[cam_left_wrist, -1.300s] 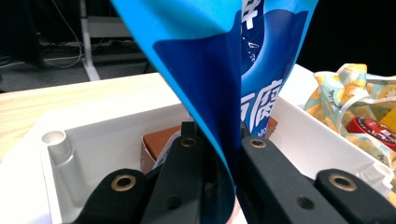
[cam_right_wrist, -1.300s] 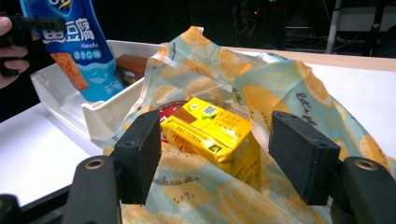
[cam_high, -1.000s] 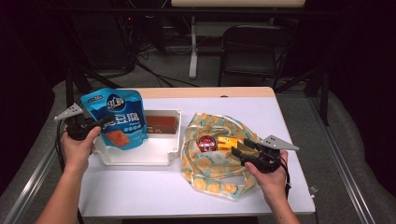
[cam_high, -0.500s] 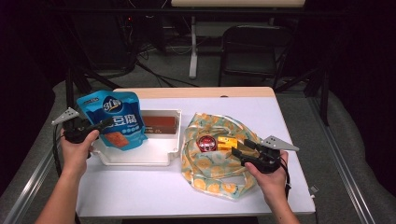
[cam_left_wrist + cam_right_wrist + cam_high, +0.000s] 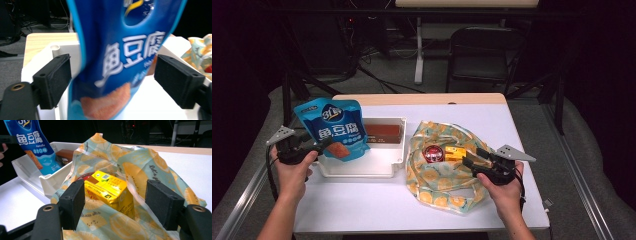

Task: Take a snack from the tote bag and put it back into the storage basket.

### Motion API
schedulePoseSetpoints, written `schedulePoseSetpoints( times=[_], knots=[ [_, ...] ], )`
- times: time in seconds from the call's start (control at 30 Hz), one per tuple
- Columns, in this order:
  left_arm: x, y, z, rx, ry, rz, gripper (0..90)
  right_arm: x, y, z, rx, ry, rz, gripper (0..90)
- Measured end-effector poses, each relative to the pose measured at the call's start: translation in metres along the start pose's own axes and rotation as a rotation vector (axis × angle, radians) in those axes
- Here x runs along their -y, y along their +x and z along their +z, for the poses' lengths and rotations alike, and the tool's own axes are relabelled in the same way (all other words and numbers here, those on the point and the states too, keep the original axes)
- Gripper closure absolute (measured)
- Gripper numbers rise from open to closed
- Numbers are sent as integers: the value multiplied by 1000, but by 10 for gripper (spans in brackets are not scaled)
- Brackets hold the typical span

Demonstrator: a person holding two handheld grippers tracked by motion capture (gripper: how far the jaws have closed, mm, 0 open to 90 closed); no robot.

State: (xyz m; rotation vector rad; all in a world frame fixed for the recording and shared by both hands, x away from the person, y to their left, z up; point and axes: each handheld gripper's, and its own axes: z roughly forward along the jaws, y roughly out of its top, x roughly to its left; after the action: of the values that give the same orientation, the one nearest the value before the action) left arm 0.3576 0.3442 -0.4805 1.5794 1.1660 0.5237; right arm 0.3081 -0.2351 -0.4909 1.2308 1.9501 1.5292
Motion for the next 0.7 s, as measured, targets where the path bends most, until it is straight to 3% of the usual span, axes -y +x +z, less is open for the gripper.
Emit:
schedulePoseSetpoints(
  times=[0.2,0.27,0.43,0.6,0.7],
  knots=[
    [7,-17,-17,-13,-21,-10,117,-3,-2,-6,22,-24,1,342],
    [9,-23,-21,-23,-23,16,123,-4,-2,-8,33,-32,-1,347],
    [10,-23,-23,-53,-15,17,171,-5,-5,-7,47,-44,10,365],
    [10,-14,-20,-84,-19,13,569,-4,-5,-5,55,-36,-2,390],
    [8,-10,-18,-78,-19,12,700,-2,-7,-3,56,-27,2,394]
  ],
)
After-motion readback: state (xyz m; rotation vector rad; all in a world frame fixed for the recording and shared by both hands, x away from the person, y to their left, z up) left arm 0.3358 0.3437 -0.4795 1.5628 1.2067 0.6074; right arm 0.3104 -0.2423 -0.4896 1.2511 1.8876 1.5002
